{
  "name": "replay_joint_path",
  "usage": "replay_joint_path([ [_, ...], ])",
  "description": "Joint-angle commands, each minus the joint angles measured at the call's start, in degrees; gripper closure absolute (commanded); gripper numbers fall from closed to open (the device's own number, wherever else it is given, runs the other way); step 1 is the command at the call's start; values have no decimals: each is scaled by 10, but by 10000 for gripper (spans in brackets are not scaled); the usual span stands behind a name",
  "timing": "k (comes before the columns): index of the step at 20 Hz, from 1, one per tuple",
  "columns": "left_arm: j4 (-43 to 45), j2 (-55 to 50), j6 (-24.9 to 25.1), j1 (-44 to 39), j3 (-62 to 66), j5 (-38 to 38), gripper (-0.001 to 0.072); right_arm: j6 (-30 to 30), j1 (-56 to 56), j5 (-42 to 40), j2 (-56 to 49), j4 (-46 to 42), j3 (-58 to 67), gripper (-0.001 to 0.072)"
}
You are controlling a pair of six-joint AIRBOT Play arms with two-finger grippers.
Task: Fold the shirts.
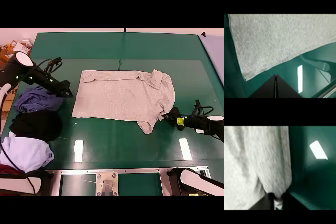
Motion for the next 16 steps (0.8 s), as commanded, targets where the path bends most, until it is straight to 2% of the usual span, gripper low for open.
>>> replay_joint_path([
  [1, 17, 9, -1, 0, -14, 2, 688, 1, 17, 6, -25, -22, 46, 700],
  [3, 30, 10, -3, 0, -14, -2, 688, 20, 5, 65, -21, -110, 91, 700],
  [6, 33, 10, -22, 23, -14, -25, 688, 102, -48, 92, -14, -231, 164, 701],
  [8, 34, 12, -39, 48, -16, -33, 688, 122, -83, 92, -14, -247, 189, 701],
  [12, 39, 43, -86, 56, -108, 27, 672, 99, -71, 97, -17, -239, 187, 701],
  [13, 38, 43, -100, 56, -142, 39, 264, 95, -65, 96, -17, -239, 188, 700],
  [14, 30, 43, -126, 56, -177, 52, -13, 95, -60, 96, -17, -239, 188, 701],
  [15, 14, 43, -131, 56, -212, 70, 60, 95, -57, 96, -17, -238, 188, 701],
  [16, -1, 43, -131, 51, -242, 90, 58, 95, -56, 96, -17, -238, 188, 701],
])
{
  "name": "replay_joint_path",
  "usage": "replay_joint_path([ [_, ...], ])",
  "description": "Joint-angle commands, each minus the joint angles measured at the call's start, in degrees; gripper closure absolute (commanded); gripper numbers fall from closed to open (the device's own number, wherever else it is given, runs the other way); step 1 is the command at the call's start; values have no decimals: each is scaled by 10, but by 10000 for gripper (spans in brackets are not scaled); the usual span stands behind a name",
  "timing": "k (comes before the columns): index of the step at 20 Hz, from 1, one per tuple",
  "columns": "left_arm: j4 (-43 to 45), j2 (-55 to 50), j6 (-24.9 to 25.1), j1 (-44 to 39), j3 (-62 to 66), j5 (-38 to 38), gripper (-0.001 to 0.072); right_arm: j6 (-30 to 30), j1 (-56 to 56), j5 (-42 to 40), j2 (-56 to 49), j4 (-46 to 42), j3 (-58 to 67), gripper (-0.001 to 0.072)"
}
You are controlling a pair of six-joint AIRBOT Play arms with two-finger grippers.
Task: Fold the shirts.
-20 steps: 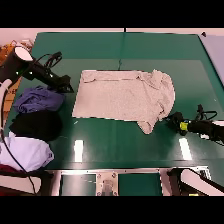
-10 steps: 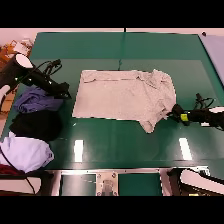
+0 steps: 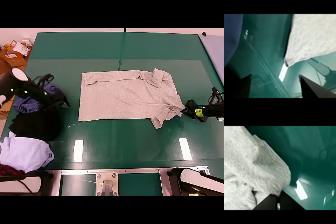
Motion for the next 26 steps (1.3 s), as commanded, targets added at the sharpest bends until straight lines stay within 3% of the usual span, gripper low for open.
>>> replay_joint_path([
  [1, -45, 4, -32, -13, -109, 79, 58, -2, 6, 3, 0, -6, 3, 700],
  [5, -107, 2, -19, -86, -160, 202, 58, -2, 6, 2, 0, -6, 3, 701],
  [8, -110, -6, -19, -130, -160, 212, 64, -2, 6, 2, 0, -7, 3, 701],
  [9, -110, -13, -19, -135, -160, 218, 296, -4, 6, 2, 0, -6, 3, 701],
  [10, -108, -16, -5, -135, -160, 230, 582, -4, 6, 3, 0, -7, 3, 701],
  [11, -104, -16, 5, -131, -159, 249, 687, -4, 6, 3, 0, -7, 3, 702],
  [15, -54, -15, 4, -115, -133, 269, 688, -4, 4, 5, 0, -10, 5, 701],
  [20, 91, 13, -46, -90, -75, 189, 689, -4, -33, 5, 0, -14, 26, 701],
  [26, 94, 78, -39, -74, -22, 176, 689, -4, -43, 38, 0, -2, 50, 701],
])
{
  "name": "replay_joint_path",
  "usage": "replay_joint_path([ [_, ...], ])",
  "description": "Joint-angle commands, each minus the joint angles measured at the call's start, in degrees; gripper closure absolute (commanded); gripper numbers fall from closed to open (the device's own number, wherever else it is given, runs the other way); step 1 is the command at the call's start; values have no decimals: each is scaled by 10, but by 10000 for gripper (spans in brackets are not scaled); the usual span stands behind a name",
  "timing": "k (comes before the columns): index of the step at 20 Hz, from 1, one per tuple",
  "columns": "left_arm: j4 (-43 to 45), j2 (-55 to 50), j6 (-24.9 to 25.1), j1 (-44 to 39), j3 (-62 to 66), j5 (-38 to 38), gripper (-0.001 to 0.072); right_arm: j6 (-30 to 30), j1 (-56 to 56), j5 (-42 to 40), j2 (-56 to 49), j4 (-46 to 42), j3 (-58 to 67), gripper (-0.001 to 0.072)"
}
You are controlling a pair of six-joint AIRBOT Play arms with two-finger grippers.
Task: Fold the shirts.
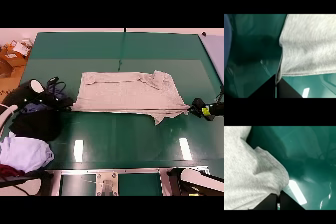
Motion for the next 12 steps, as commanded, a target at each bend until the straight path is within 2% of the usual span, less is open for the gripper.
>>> replay_joint_path([
  [1, 8, 47, -1, 5, 56, -8, 689, -2, 2, 39, 2, 26, 32, 701],
  [3, -20, 83, 12, 5, 117, -19, 689, -36, 23, 83, 24, 104, 72, 702],
  [5, -92, 123, 47, 5, 184, -30, 689, -82, 55, 123, 70, 204, 120, 702],
  [7, -145, 162, 71, 5, 257, -36, 689, -90, 74, 136, 132, 275, 185, 702],
  [12, -159, 263, 85, 5, 466, -38, 688, -56, 38, 96, 282, 301, 374, 701],
])
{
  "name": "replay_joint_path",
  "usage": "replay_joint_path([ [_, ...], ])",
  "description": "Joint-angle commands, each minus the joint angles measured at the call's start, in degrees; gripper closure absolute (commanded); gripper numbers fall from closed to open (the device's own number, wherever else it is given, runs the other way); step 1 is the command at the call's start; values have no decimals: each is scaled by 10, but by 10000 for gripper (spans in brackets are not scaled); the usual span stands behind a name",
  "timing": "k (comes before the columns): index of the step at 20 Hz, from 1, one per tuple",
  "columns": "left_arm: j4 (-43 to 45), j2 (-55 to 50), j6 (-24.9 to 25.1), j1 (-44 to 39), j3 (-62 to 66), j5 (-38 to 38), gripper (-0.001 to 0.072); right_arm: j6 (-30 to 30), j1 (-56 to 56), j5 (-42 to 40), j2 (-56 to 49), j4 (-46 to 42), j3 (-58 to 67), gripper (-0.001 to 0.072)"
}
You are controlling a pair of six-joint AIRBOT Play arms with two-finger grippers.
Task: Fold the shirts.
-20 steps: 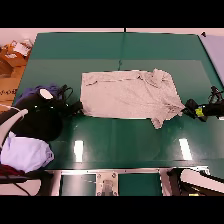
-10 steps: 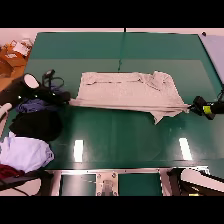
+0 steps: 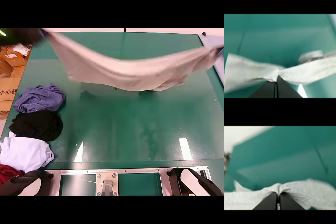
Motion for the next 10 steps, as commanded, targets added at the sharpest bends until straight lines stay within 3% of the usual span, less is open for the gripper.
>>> replay_joint_path([
  [1, -24, 71, 15, 0, 146, -2, 688, 27, -32, -23, 98, 35, 128, 701],
  [5, -22, 131, 12, 1, 250, -6, 687, 42, -47, -61, 155, 14, 211, 701],
  [10, 73, 146, -29, 1, 232, -37, 687, 93, -46, -64, 163, -124, 254, 700],
])
